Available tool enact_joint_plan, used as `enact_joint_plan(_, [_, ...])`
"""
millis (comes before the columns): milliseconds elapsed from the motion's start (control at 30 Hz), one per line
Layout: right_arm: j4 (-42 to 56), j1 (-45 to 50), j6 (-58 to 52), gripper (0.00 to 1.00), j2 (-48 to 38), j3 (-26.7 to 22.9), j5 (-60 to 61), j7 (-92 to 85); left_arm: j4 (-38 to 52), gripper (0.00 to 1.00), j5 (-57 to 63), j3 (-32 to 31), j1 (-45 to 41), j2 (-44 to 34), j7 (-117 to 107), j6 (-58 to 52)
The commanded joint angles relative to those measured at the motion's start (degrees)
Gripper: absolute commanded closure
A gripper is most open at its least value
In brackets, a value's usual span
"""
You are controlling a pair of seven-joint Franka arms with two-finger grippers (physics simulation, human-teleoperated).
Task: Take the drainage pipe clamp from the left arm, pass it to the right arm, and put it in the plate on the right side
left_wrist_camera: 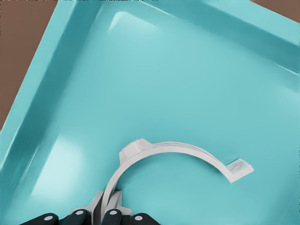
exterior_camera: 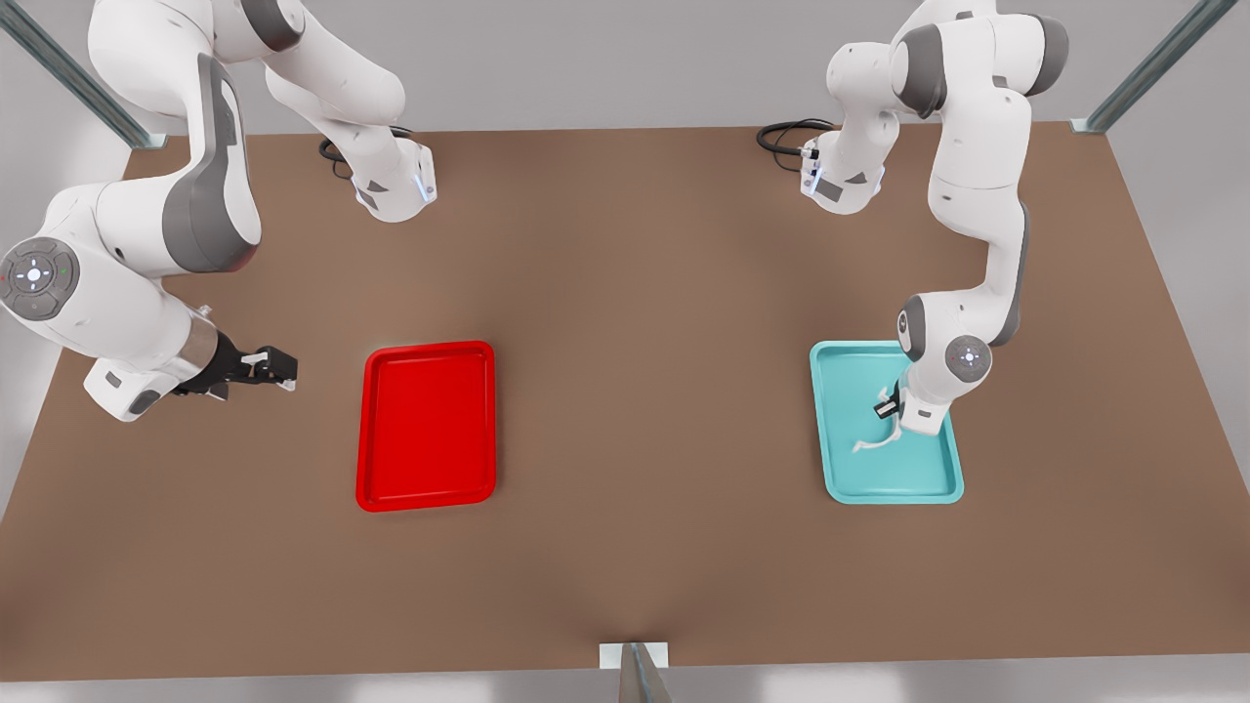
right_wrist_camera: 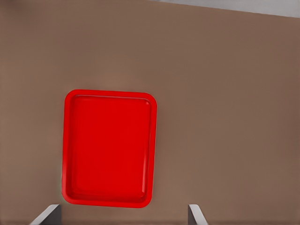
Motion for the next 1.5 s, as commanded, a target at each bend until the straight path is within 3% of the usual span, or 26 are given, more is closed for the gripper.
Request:
enact_joint_plan(0, [0.03,0.00,-0.02,0.00,-0.05,0.04,0.03,-0.44,0.97,0.79,-0.23,-0.08,0.02,-0.05,-1.47,-0.35])
enact_joint_plan(67, [0.03,0.00,-0.02,0.00,-0.05,0.04,0.03,-0.53,3.60,0.79,-0.32,-1.22,-0.68,0.31,-1.04,-1.32])
enact_joint_plan(233, [0.03,0.00,-0.02,0.00,-0.05,0.04,0.03,-0.53,15.55,0.79,-0.15,-1.13,-2.09,-4.17,12.85,-18.36])
enact_joint_plan(333, [0.03,-0.08,-0.02,0.00,-0.05,0.04,0.03,-0.53,21.18,0.79,-0.67,-1.57,-13.50,-4.27,12.68,-21.62])
enact_joint_plan(400, [0.03,-0.08,-0.02,0.00,-0.05,0.04,0.12,-0.53,27.59,0.79,-2.96,-8.42,-15.36,-3.39,16.46,-23.91])
enact_joint_plan(433, [0.03,-0.08,-0.02,0.00,-0.05,0.04,0.12,-0.53,37.95,0.79,-2.87,-9.48,-17.47,2.84,16.46,-28.82])
enact_joint_plan(500, [0.03,-0.08,0.06,0.00,-0.05,0.04,0.12,-0.53,50.53,0.79,-3.49,-14.93,-18.44,11.20,16.81,-30.85])
enact_joint_plan(633, [0.03,-0.08,-0.02,0.00,-0.05,0.04,0.03,-0.53,57.83,0.79,-3.49,-19.59,-20.37,18.67,22.16,-20.31])
enact_joint_plan(733, [0.03,-0.08,0.07,0.00,0.12,0.04,0.03,-0.44,59.85,0.79,-4.10,-23.54,-20.02,17.97,31.57,-18.99])
enact_joint_plan(800, [0.03,0.44,3.31,0.00,1.44,0.48,-0.06,0.09,59.94,0.79,-7.79,-29.35,-16.07,18.06,35.88,-14.59])
enact_joint_plan(933, [2.05,3.34,14.39,0.00,8.20,7.33,-0.23,1.66,59.86,0.79,-12.80,-29.79,-16.07,18.50,38.69,-11.52])
enact_joint_plan(1033, [9.87,11.16,16.41,0.00,14.18,7.60,-0.32,11.25,59.86,0.79,-12.80,-29.79,-16.07,18.76,38.52,-11.52])
enact_joint_plan(1200, [9.70,11.52,16.68,0.00,14.27,9.89,0.73,15.73,59.77,0.79,-12.89,-29.70,-16.07,18.67,38.52,-11.95])
enact_joint_plan(1467, [6.62,20.30,21.86,0.00,17.87,9.71,-2.69,15.73,59.68,0.79,-12.89,-29.61,-16.07,18.67,38.61,-12.39])
